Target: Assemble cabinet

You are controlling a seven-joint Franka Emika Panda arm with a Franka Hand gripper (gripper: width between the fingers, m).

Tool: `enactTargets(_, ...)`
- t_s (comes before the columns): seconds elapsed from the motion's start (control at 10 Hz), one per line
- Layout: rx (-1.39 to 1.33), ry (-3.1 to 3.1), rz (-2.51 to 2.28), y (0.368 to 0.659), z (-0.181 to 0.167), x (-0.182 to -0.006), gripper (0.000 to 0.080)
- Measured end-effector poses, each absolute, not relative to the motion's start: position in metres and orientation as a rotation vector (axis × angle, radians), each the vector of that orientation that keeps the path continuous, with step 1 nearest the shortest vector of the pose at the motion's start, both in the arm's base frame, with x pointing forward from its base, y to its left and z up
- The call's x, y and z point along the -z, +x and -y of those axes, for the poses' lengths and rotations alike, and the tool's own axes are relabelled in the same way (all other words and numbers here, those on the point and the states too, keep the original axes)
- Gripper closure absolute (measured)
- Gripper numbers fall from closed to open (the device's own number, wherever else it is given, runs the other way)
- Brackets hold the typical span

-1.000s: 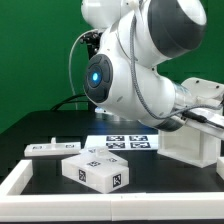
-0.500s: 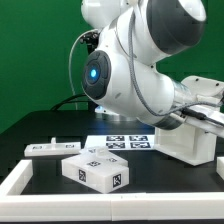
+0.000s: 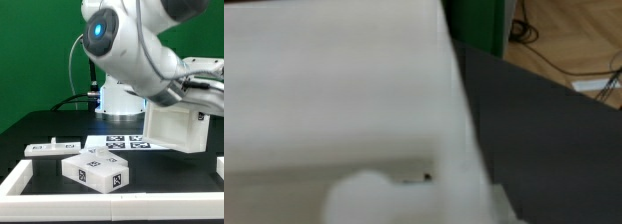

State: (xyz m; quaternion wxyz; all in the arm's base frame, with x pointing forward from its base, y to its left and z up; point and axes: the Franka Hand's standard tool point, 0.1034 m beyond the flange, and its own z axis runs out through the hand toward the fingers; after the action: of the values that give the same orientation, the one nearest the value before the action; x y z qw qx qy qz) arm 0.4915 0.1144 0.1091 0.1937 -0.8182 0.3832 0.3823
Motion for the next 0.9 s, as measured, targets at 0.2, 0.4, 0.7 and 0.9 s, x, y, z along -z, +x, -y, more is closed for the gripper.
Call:
enactTargets(0.2, -0.884, -2.407, -1.071, 0.501, -0.115, -0.127, 0.0767)
enactTargets(0.4, -0.672, -2.493, -1.061, 0.512, -0.117, -0.121, 0.0767)
enactTargets(0.7, -0.229, -2.628, -0.967, 0.552, -0.093, -0.11, 0.0767)
enactTargets(0.9, 0.0, -2.679, -0.975, 0.549, -0.1, -0.096, 0.0767)
